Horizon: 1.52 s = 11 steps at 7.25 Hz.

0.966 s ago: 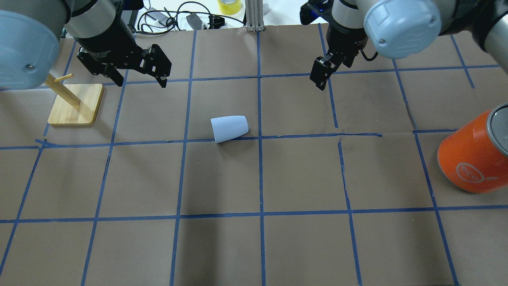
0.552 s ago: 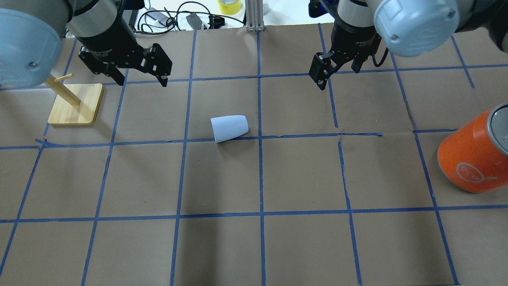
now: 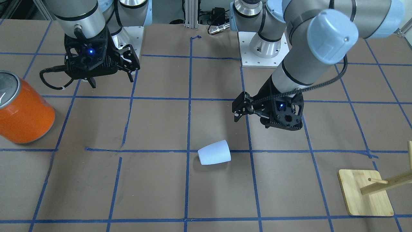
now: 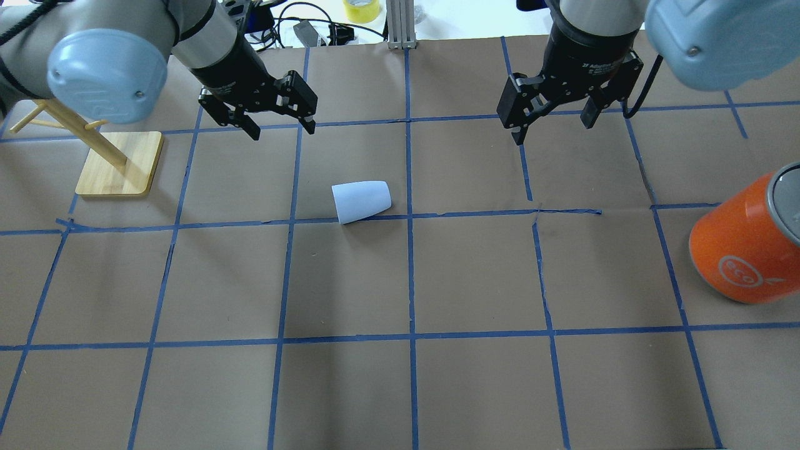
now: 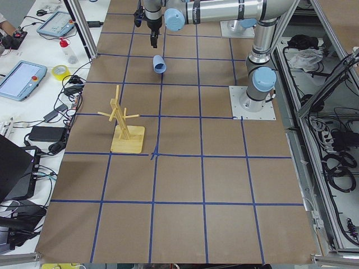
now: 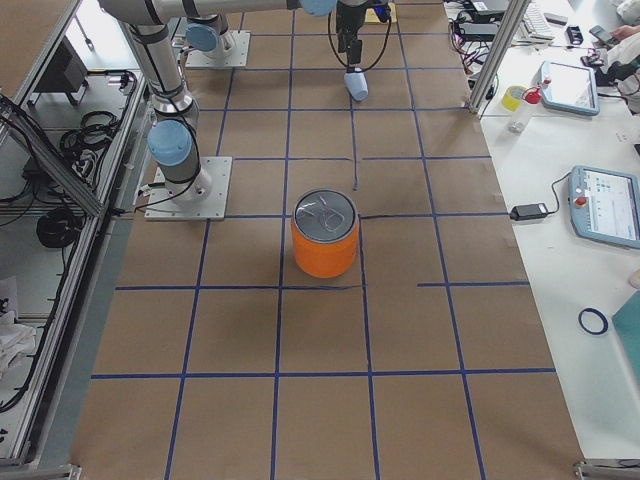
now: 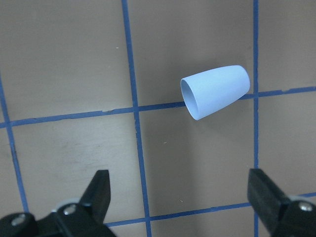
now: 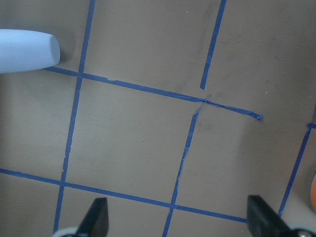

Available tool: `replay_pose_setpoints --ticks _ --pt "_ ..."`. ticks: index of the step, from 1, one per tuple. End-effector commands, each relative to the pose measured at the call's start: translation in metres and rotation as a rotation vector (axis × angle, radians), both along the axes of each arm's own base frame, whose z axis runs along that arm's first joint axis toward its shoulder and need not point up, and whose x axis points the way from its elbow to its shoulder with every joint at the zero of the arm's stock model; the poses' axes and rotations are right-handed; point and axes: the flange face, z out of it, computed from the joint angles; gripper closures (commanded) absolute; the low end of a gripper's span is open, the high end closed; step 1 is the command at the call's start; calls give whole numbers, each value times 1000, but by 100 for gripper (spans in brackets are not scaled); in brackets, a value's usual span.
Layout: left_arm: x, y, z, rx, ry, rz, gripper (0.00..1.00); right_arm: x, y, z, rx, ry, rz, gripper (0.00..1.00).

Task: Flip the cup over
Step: 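Reach the left gripper to the lying cup and grasp its closed end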

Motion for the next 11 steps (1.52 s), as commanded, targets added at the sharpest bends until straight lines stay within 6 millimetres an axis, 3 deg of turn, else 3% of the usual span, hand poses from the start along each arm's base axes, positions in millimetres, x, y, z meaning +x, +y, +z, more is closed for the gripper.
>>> replay_pose_setpoints --ticks 1,3,4,5,6,7,9,11 --pt "-11 -28 -49 61 201 17 0 0 11 14 -33 -3 -50 0" --pt "-10 -44 -90 61 270 -17 0 -5 16 23 -50 -6 -132 0" --pt "-4 -53 -107 53 260 -10 0 -22 5 21 -61 1 -172 0" --pt "13 -53 -133 98 267 38 0 -51 -11 16 -51 -11 -225 0" --pt "45 -49 -151 114 282 87 0 -60 -10 16 -45 8 -244 0" --pt "61 -46 -164 118 287 117 0 -61 -5 25 -64 11 -246 0" --pt "45 -43 -186 196 475 209 0 -57 -5 22 -59 -6 -247 0" --pt "40 -36 -219 274 542 247 0 -58 -4 19 -49 -2 -288 0"
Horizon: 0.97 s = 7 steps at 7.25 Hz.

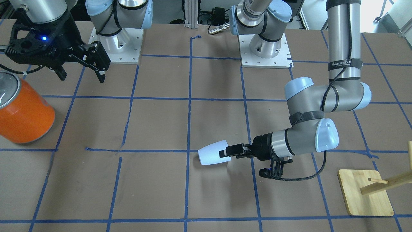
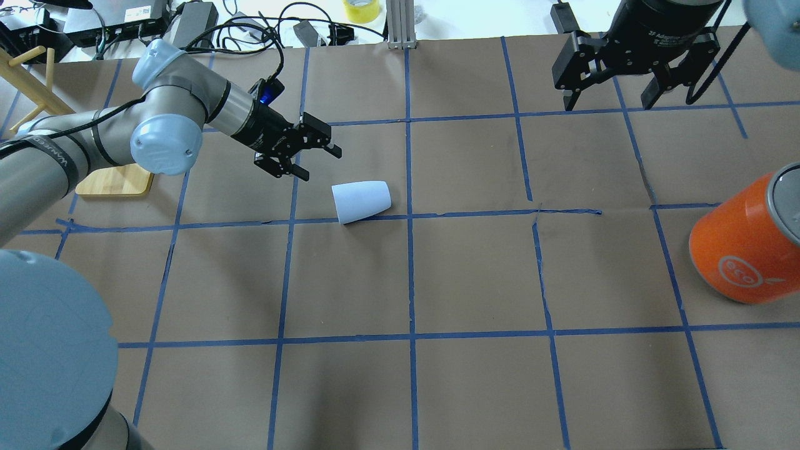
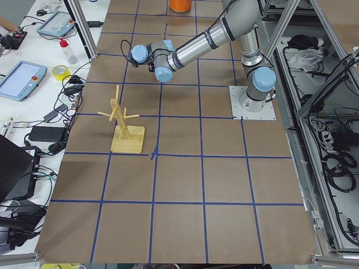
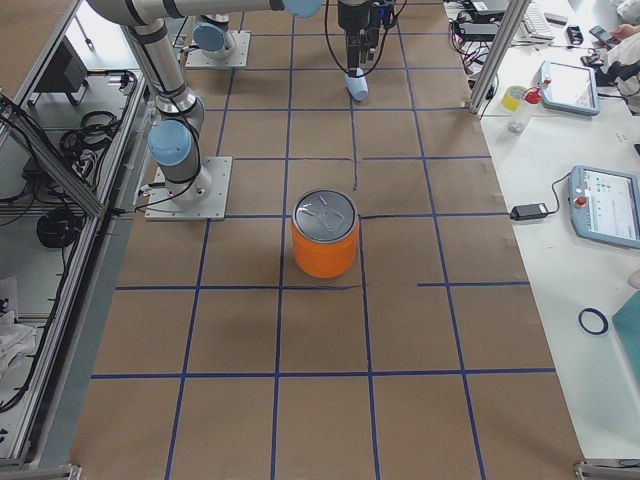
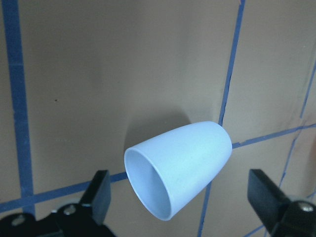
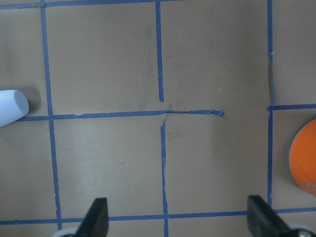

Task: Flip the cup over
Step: 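Reach the left gripper to the lying cup and grasp its closed end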

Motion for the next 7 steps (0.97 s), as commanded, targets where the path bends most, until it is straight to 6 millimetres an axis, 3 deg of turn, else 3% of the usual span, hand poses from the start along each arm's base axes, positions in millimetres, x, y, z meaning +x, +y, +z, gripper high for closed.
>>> replay_pose_setpoints --ticks 1,2,3,4,5,7 --pt "-3 5 -31 72 43 15 0 -1 2 0 7 9 -23 0" --pt "-4 5 -43 101 59 22 0 -1 1 1 2 7 -23 0" --pt "-4 4 -46 102 65 18 26 -1 0 -1 2 6 -23 0" --pt "-4 3 -46 104 68 24 76 -1 -1 -2 4 6 -23 0" --pt "-10 0 -37 95 150 53 100 -1 0 -2 8 6 -23 0" --pt "-13 -5 -6 109 185 119 100 -1 -1 -2 4 7 -21 0"
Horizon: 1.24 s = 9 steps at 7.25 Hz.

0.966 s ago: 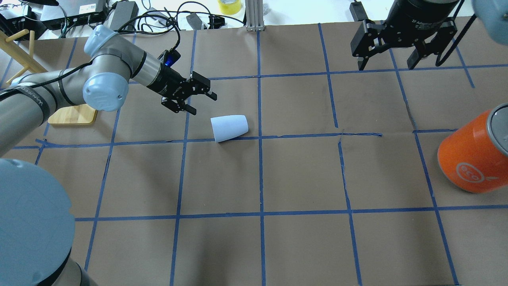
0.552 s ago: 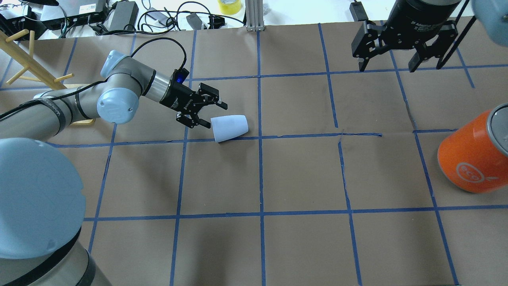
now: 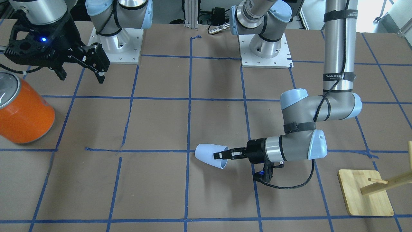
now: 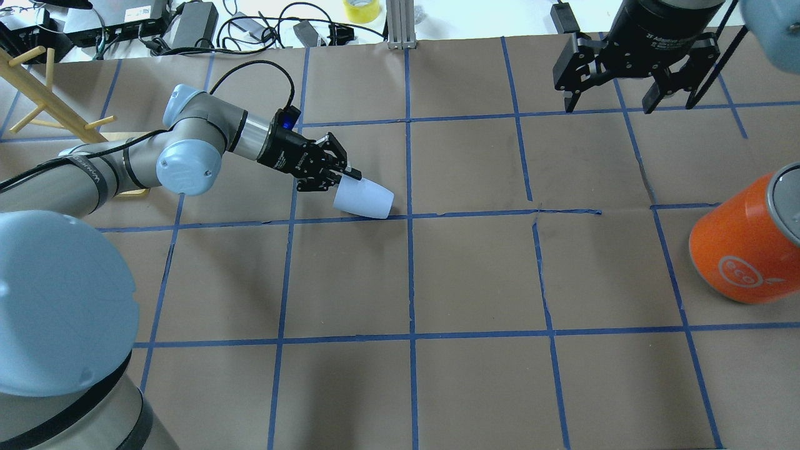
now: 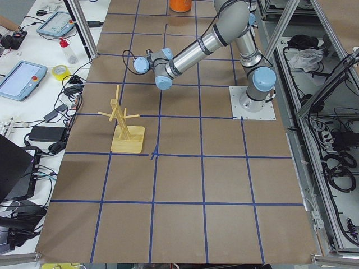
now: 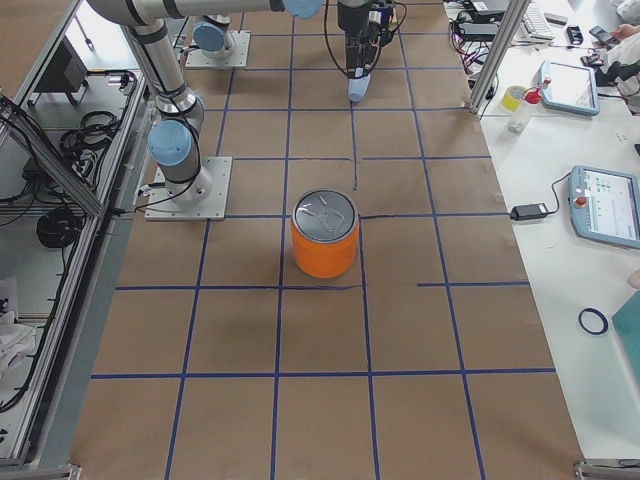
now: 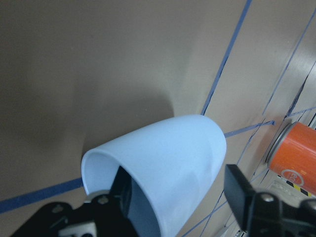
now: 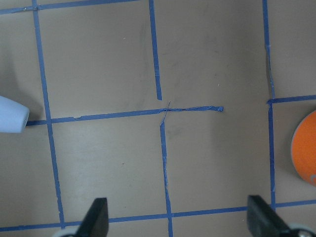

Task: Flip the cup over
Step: 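Lift the cup with the left gripper and rotate it opening-up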

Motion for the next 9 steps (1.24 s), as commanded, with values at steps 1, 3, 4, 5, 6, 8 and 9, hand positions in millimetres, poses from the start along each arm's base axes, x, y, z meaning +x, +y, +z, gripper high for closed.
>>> replay_pose_setpoints --ticks 1,3,4,5,6,8,9 --pt "-3 -3 35 2 40 59 100 0 -1 -1 2 1 0 0" --pt "4 -13 91 -96 -110 53 100 0 -1 -1 2 1 1 0" --pt "11 -23 120 -202 -302 -10 100 0 -1 0 -1 -2 1 0" --pt "11 -28 142 -277 -408 -55 100 0 -1 0 -1 1 1 0" --pt "28 -43 149 -379 -613 -136 100 0 -1 0 -1 0 1 0" --pt "47 -54 147 -527 -768 -375 100 0 -1 0 -1 0 1 0" --pt "58 -57 139 -515 -878 -424 100 0 -1 -1 0 0 1 0"
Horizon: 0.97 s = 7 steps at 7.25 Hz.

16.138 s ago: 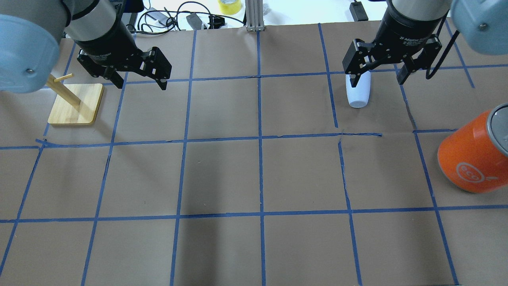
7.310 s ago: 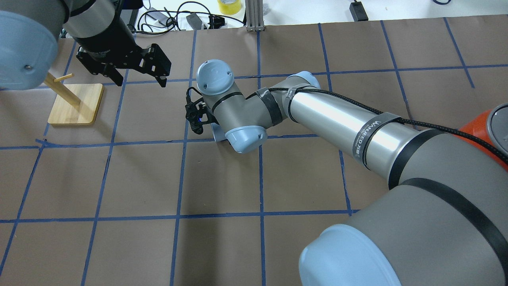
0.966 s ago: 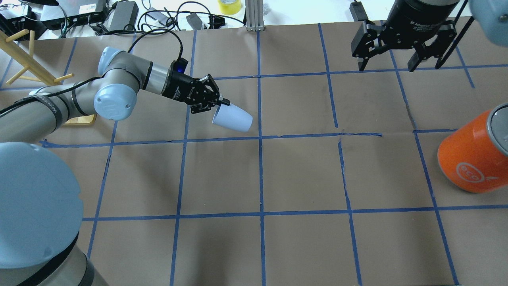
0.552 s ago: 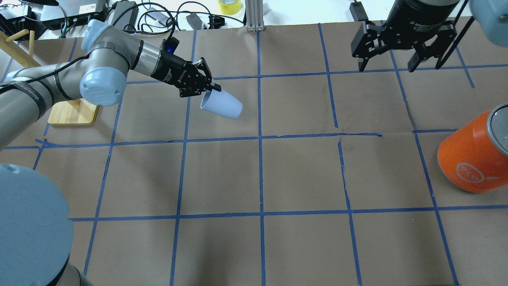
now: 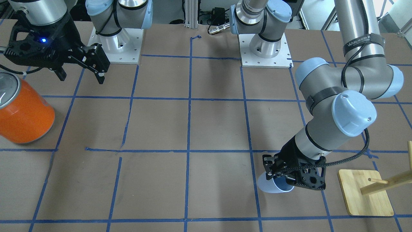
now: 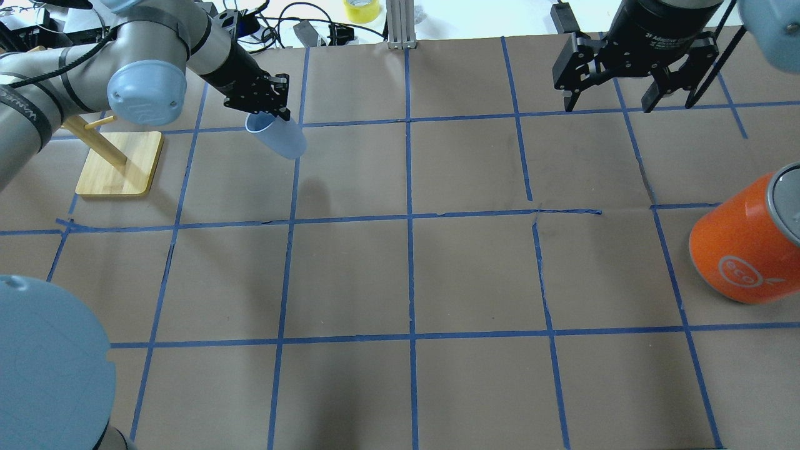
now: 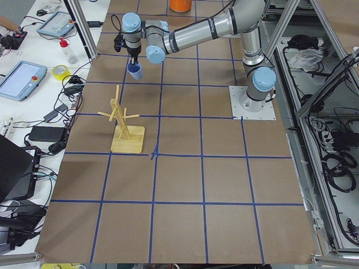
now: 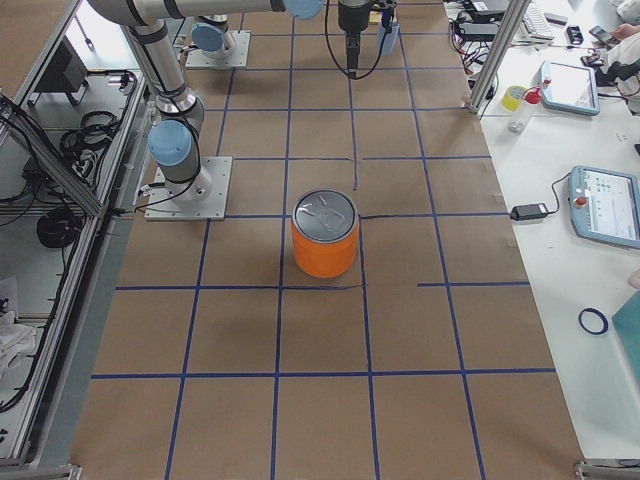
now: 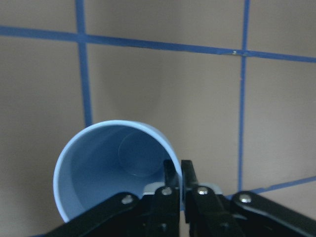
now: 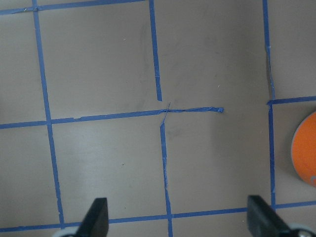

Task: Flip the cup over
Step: 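Lift the cup with the left gripper and rotate it opening-up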

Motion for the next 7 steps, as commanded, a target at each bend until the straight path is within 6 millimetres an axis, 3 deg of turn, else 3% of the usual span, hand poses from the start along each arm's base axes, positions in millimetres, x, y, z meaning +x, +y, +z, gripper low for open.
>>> replay_pose_setpoints --ticks 1,3,5,6,7 --pt "21 -7 -15 7 -217 -105 100 0 -1 0 -1 -5 -1 0" --pt "32 -13 -41 43 -222 -93 100 -1 0 -1 4 6 -2 0" --pt "31 -9 -54 49 -221 -95 100 0 0 -2 12 3 -2 0" --pt "31 -8 -53 48 -221 -95 56 0 0 -2 10 4 -2 0" --pt "31 -5 -45 46 -220 -93 1 0 0 -2 7 4 -2 0"
